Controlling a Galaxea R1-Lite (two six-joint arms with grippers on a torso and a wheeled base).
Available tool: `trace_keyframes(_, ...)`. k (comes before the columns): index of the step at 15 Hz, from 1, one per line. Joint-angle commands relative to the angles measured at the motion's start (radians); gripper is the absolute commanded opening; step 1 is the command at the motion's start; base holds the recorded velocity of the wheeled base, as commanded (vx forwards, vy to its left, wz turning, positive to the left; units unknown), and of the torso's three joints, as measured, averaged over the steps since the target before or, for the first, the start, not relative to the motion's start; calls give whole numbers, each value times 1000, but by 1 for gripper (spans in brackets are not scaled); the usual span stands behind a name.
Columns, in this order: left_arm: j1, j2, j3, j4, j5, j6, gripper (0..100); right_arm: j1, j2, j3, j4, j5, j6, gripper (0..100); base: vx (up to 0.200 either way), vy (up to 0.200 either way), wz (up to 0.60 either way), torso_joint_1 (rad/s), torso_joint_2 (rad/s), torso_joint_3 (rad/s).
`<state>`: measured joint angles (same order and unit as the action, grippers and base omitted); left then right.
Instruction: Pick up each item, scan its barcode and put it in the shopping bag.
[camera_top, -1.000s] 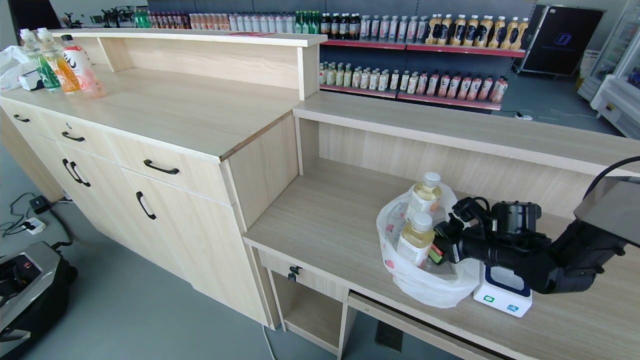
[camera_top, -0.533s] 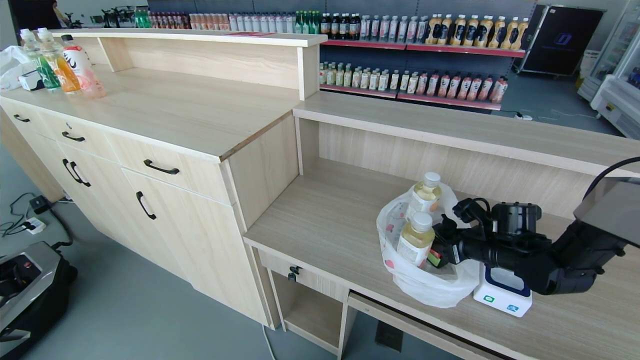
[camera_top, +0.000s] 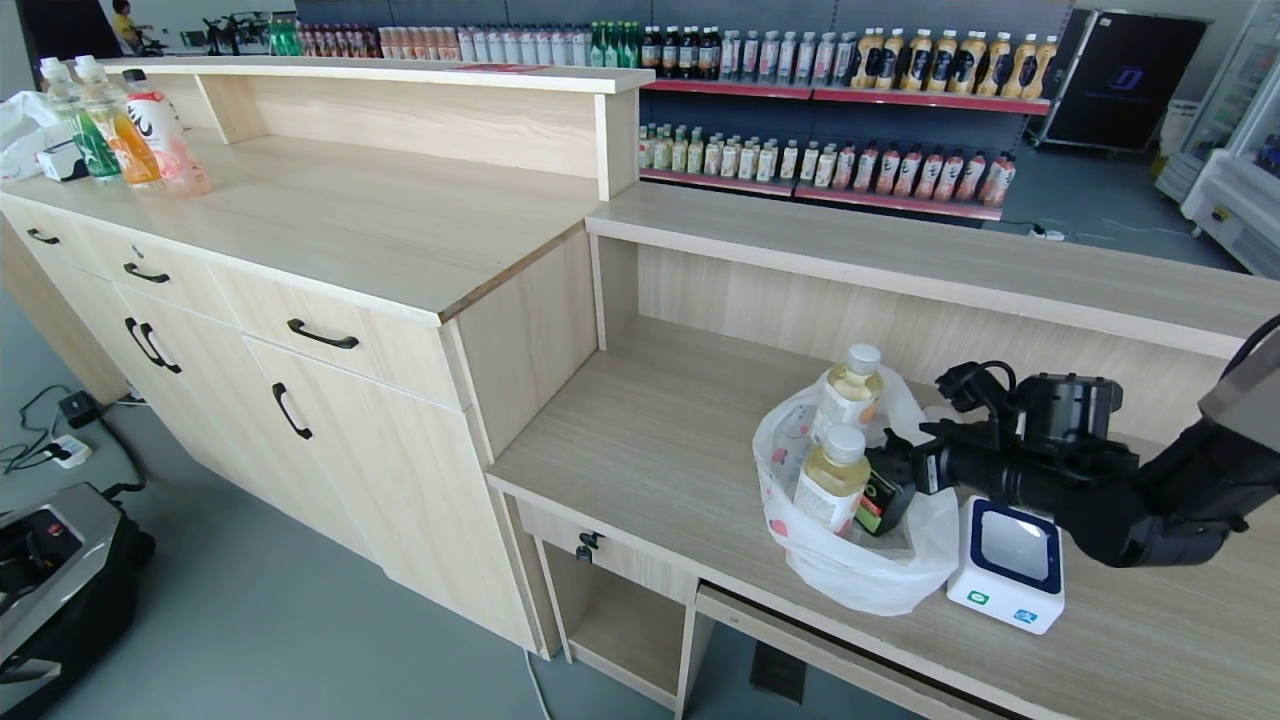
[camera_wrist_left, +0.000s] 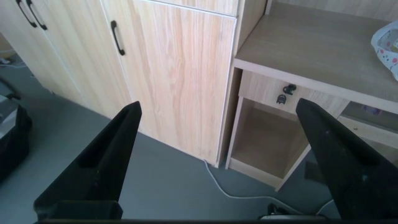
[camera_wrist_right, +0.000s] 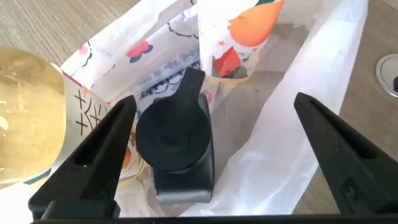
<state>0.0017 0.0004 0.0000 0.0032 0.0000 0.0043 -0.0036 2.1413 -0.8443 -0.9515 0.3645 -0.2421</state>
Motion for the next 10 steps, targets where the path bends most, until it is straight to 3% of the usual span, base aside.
trace_keyframes(1, 0, 0, 0, 0, 0, 0, 100, -18, -101, -6, 2, 1, 10, 100, 0, 0, 0, 0, 0, 0)
trace_keyframes(5, 0, 0, 0, 0, 0, 0, 100, -32, -348, 119, 42, 1, 1, 100, 0, 0, 0, 0, 0, 0)
trace_keyframes(7, 0, 0, 0, 0, 0, 0, 100, -73, -466, 197, 30, -41, -123, 100, 0, 0, 0, 0, 0, 0)
trace_keyframes(10, 0, 0, 0, 0, 0, 0, 100, -113, -551, 200, 46, -58, -151, 100, 0, 0, -600, -2, 1, 4)
